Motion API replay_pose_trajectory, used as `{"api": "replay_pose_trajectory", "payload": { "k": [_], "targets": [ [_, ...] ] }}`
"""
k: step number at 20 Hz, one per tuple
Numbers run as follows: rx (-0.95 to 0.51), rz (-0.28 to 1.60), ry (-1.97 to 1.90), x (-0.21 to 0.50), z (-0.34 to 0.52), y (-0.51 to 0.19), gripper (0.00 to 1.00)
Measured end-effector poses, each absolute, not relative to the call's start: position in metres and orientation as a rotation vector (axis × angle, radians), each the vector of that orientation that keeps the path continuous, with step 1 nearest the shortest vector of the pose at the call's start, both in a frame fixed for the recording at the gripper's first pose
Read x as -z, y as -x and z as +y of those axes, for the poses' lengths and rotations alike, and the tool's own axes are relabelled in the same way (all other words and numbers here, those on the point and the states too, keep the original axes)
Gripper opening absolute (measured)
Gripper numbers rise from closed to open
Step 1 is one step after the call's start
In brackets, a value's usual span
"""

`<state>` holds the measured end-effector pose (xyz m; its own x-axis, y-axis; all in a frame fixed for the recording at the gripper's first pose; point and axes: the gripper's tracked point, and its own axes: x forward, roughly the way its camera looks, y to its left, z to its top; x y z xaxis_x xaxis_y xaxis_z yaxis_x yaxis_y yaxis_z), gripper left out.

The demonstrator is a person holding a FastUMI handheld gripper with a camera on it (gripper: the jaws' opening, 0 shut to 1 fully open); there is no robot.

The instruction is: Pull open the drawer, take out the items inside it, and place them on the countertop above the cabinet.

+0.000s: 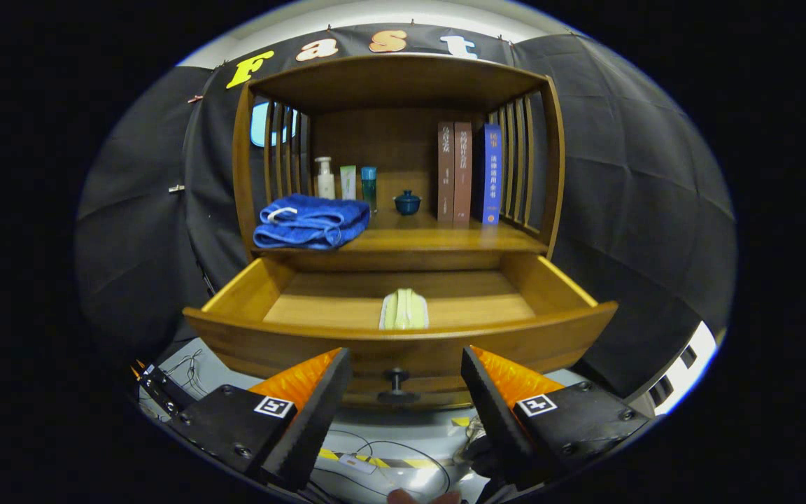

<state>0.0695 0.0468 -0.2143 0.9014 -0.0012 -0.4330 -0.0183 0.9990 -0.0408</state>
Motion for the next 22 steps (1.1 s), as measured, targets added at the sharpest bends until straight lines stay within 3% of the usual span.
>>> {"api": "replay_pose_trajectory", "payload": {
  "k": [7, 17, 22],
  "targets": [
    [0.005, 0.565, 0.063, 0.180, 0.045, -0.142, 1.00],
    [-0.024, 0.985, 0.023, 0.286, 0.064, -0.210, 1.00],
    [-0.003, 1.045, 0.078, 0.322, 0.058, -0.220, 0.99]
  ]
}}
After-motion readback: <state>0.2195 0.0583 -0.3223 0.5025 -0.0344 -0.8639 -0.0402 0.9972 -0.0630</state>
